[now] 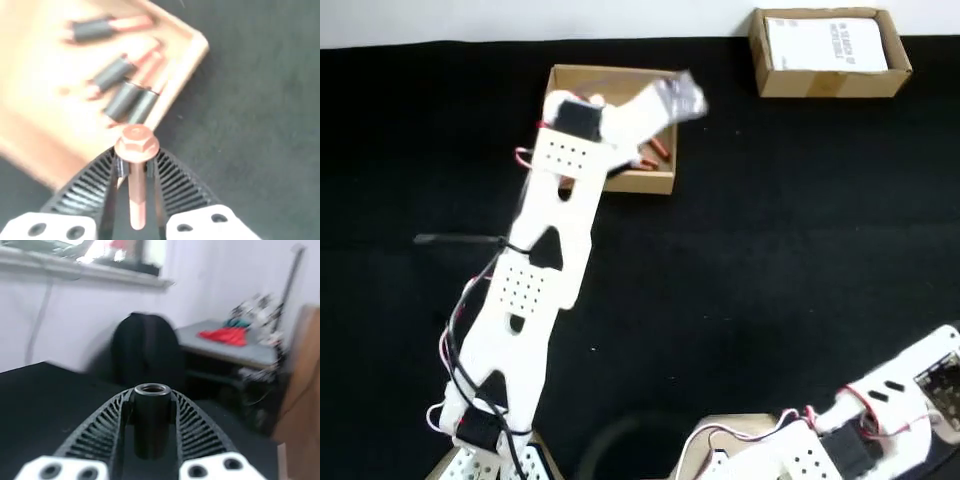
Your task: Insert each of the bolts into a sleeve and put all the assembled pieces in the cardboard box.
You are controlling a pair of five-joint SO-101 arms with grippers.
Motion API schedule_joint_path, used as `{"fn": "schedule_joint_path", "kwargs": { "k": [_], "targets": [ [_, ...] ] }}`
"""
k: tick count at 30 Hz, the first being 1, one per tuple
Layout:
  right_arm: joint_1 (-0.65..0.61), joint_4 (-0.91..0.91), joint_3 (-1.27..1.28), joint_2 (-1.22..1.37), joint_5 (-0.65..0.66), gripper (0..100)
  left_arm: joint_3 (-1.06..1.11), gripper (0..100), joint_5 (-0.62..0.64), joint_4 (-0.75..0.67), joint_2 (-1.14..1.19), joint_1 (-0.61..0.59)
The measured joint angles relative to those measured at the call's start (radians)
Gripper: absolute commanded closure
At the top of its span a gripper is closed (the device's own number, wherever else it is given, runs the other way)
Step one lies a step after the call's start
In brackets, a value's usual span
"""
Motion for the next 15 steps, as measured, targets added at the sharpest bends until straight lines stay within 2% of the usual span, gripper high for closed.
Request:
{"fn": "schedule_joint_path", "kwargs": {
  "k": [3, 6, 12, 15],
  "targets": [
    [-0.158, 0.112, 0.000, 0.000, -0.031, 99.1, 0.000, 99, 0.137, 0.000, -0.110, 0.026],
    [-0.368, 0.196, 0.000, 0.000, -0.034, 99.1, -0.002, 99, 0.259, 0.002, -0.221, 0.069],
    [-0.807, 0.210, 0.000, 0.000, -0.037, 99.1, -0.002, 99, 0.568, 0.009, -0.439, 0.141],
    [-0.994, 0.216, 0.000, 0.000, -0.037, 99.1, -0.002, 99, 0.663, 0.014, -0.565, 0.138]
  ]
}}
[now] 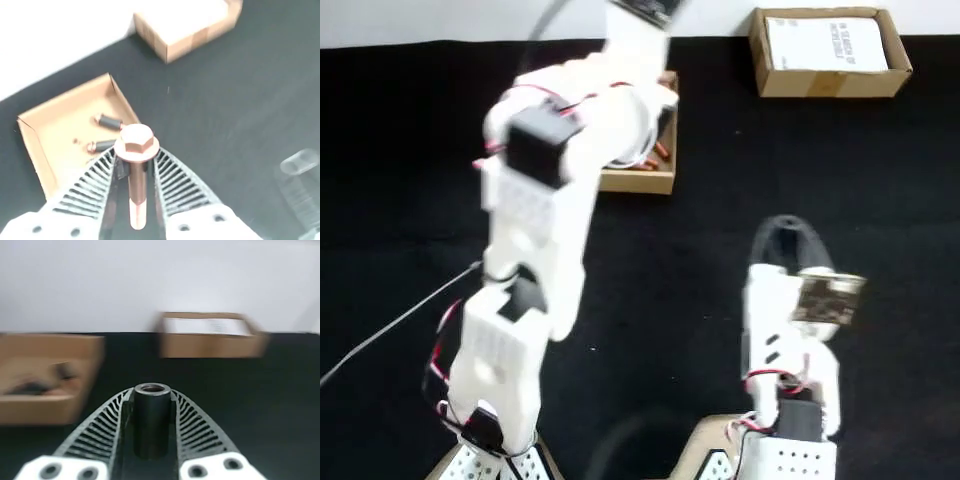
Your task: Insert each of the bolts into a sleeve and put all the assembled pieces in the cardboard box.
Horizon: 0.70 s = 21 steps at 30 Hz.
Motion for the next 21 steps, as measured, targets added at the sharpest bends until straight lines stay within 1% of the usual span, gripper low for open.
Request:
{"fn": "schedule_joint_path", "kwargs": {
  "k": [3, 7, 10, 13, 16, 18, 21],
  "targets": [
    [-0.123, 0.003, 0.002, 0.000, 0.000, 99.1, -0.002, 99, 0.026, 0.000, -0.129, -0.003],
    [-0.244, 0.026, 0.002, 0.000, 0.000, 99.1, 0.008, 99, 0.029, 0.009, -0.275, 0.002],
    [-0.344, 0.066, 0.002, 0.000, 0.000, 99.1, 0.109, 99, 0.032, 0.011, -0.411, 0.029],
    [-0.407, 0.075, 0.002, 0.000, 0.000, 99.1, 0.308, 99, 0.032, 0.011, -0.600, 0.097],
    [-0.423, 0.075, 0.002, 0.000, 0.000, 99.1, 0.574, 99, 0.032, 0.011, -0.835, 0.152],
    [-0.428, 0.075, 0.002, 0.000, 0.000, 99.1, 0.760, 99, 0.032, 0.006, -0.990, 0.158],
    [-0.431, 0.081, 0.002, 0.000, 0.000, 99.1, 1.046, 99, 0.032, -0.064, -1.162, 0.146]
  ]
}}
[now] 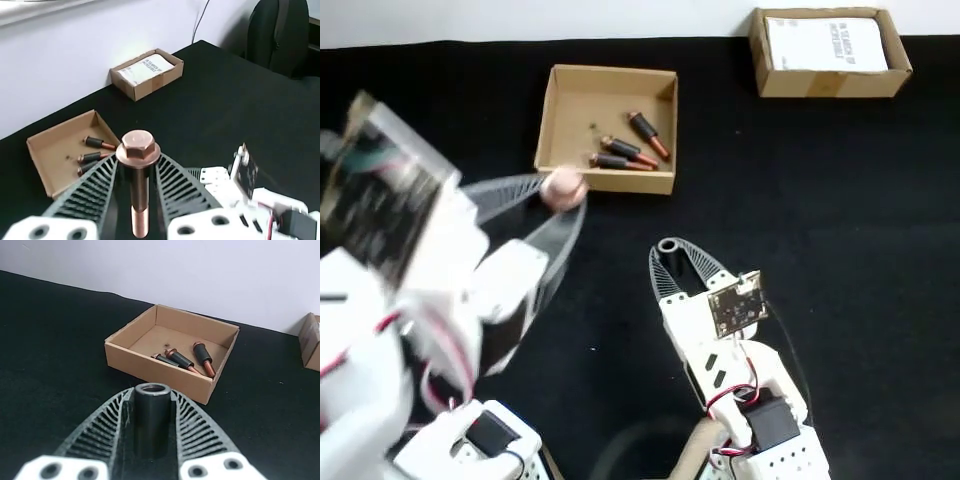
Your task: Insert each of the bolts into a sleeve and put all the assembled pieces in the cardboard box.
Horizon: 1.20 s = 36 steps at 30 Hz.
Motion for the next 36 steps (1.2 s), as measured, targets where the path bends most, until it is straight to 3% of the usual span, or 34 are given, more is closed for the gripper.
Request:
{"fn": "schedule_joint_path", "kwargs": {
  "k": [4, 10, 15, 19, 26, 36],
  "targets": [
    [0.000, 0.000, 0.000, 0.000, 0.000, 99.1, 0.402, 99, 0.000, -0.232, -0.172, -0.043],
    [0.000, 0.000, 0.000, 0.000, 0.000, 99.1, 0.999, 99, 0.000, -0.761, -0.305, -0.021],
    [0.000, 0.000, 0.000, 0.000, 0.000, 99.1, 1.191, 99, 0.015, -0.976, -0.298, 0.041],
    [0.000, 0.000, 0.000, 0.000, 0.000, 99.1, 1.255, 99, 0.150, -1.151, -0.235, 0.029],
    [0.000, 0.000, 0.000, 0.000, 0.000, 99.1, 1.264, 99, 0.393, -1.231, -0.189, 0.011],
    [0.000, -0.069, 0.000, 0.000, -0.135, 99.1, 1.313, 99, 0.425, -1.240, -0.209, -0.034]
  ]
}}
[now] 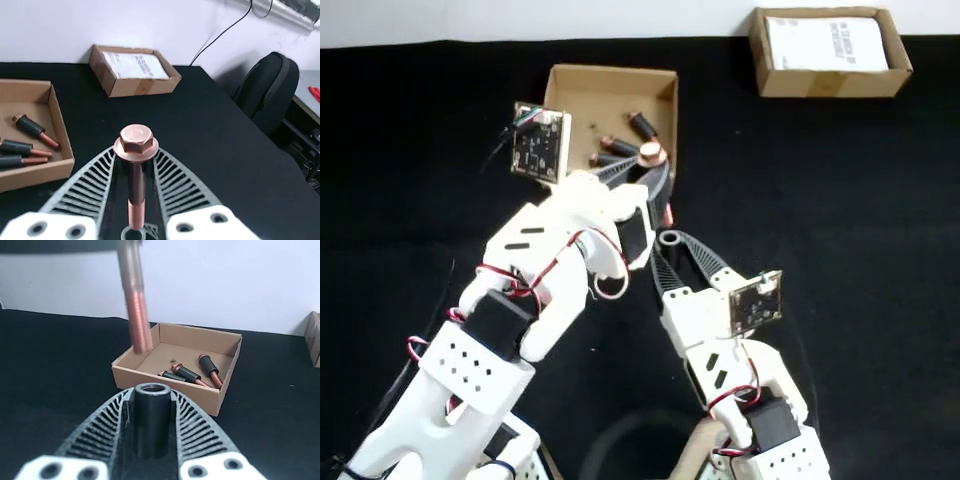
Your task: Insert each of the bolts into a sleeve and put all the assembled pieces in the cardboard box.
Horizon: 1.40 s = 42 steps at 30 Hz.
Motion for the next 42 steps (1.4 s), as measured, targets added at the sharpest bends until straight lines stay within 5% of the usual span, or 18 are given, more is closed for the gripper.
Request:
{"fn": "schedule_joint_path", "kwargs": {
  "k": [26, 42],
  "targets": [
    [0.000, 0.000, 0.000, 0.002, 0.034, 99.1, 0.103, 99, -0.018, -0.068, -0.006, 0.028],
    [0.003, 0.000, 0.000, 0.002, 0.095, 99.1, 0.183, 99, -0.198, -0.034, 0.018, 0.118]
  ]
}}
